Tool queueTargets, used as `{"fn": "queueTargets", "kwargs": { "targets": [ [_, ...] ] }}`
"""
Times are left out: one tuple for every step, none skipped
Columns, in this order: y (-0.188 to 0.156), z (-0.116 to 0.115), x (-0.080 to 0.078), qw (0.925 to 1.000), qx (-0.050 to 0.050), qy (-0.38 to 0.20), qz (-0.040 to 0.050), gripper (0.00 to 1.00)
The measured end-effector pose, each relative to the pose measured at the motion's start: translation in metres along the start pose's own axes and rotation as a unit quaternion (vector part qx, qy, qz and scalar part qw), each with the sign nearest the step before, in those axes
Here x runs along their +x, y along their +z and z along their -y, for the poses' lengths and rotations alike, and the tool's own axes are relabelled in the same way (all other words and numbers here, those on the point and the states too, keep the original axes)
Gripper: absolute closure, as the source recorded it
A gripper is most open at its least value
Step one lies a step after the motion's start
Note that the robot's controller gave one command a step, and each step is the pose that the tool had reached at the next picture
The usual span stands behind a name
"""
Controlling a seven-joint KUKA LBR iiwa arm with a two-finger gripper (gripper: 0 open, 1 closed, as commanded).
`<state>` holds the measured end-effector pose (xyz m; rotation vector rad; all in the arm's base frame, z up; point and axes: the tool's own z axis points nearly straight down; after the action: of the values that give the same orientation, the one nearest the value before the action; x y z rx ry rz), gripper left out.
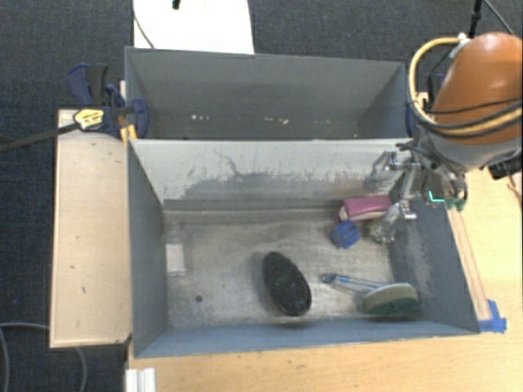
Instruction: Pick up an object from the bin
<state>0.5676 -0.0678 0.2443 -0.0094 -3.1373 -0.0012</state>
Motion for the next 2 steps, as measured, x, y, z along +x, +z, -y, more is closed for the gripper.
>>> {"fn": "queueTargets", "kwargs": {
  "targets": [
    [0.160,0.024,0.003,0.9919,0.000,-0.127,0.0013,0.00],
    [0.172,0.000,-0.012,0.9921,0.002,-0.126,0.0018,0.00]
  ]
}}
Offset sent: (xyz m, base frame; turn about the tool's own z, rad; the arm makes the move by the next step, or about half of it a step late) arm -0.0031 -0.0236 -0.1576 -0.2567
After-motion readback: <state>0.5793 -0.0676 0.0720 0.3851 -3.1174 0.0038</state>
